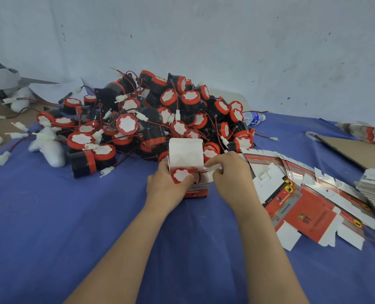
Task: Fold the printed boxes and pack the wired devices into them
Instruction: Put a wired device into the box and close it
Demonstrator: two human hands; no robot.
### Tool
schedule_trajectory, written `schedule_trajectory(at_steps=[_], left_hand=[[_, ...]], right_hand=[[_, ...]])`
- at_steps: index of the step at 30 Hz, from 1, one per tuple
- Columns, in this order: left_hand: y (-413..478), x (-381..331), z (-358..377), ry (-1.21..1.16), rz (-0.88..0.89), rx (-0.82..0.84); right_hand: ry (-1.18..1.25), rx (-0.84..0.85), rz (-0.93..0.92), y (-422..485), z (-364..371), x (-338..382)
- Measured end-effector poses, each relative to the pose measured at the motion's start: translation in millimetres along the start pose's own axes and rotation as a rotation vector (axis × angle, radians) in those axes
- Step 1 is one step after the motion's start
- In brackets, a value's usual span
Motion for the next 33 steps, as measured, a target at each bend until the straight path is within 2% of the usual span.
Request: schedule_trajectory(at_steps=[8, 14, 21, 24, 30, 33], left_hand=[[-3.8, -1.4, 0.4, -0.006, 0.009, -0.053], [-4.2, -2.9, 0.4, 0.036, 0.002, -0.100], [-5.1, -4.5, 1.3, 0.079, 0.004, -0.110], [-6.0, -5.4, 1.9, 0.090, 0.019, -0.096], [-6.7, -4.7, 1.8, 0.090, 0.041, -0.088], [-6.9, -4.2, 1.2, 0.074, 0.038, -0.092]], right_hand=[[-0.010, 0.017, 0.041, -0.8, 15.3, -4.1], [0.065, -0.173, 0.024, -4.9, 10.3, 5.8], [0.192, -0.165, 0.119, -3.8, 25.0, 1.3], [0.157, -0.141, 0.061, -1.5, 25.9, 1.6], [0.077, -0.250, -0.019, -2.9, 10.7, -0.9], [0.038, -0.209, -0.068, -3.6, 20.5, 5.7]])
Point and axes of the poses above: each hand's wrist, its own y-axis towards the middle knuckle, its own z-axis out of the palm, x = y × z, the point moved 8 cm from there along y, towards the middle knuckle, and after that the axes turned 13 degrees about -z, right-handed, at the moved point
